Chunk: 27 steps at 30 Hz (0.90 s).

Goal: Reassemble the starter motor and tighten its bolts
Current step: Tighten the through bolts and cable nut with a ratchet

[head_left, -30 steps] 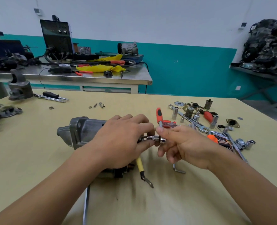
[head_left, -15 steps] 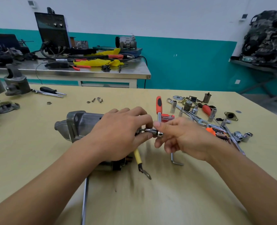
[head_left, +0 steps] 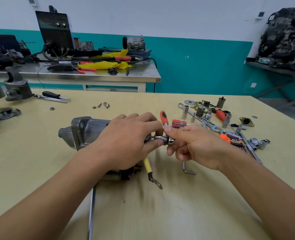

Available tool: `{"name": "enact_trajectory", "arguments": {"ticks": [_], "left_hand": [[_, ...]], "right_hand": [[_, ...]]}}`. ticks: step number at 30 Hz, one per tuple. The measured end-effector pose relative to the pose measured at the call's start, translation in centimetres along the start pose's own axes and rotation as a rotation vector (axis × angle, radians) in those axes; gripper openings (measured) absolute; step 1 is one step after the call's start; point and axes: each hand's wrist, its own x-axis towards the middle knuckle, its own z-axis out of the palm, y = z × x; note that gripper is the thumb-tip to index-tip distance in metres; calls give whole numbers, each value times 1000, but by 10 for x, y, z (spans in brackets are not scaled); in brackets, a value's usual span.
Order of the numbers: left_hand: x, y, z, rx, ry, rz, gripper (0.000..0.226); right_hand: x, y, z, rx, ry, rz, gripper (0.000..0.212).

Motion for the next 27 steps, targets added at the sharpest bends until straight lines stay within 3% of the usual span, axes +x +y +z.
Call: {"name": "enact_trajectory", "arguments": {"ticks": [6,9,14,20,22,25,27], "left_hand": [[2,2,1,4,5,-10,53],[2,1,1,27,-3,-10,54],[1,2,1,31,-2,4,42],[2,2,1,46,-14,-7,51],[1,2,1,51,-13,-10,49],[1,1,1,32,-9,-9,45],[1,0,1,26,-10,2,42]], "right_hand": [[-2,1,-9,-158,4,-308,30],[-1,2,-7,-177,-14,-285,24],[2,2,-3,-79,5,-109,45],[-2,2,-8,-176,-8,-345,27],[-2,2,-5,-194,16,-303,21],[0,1,0,-133,51,-119,49],[1,2,1,-79,36,-63,52]]}}
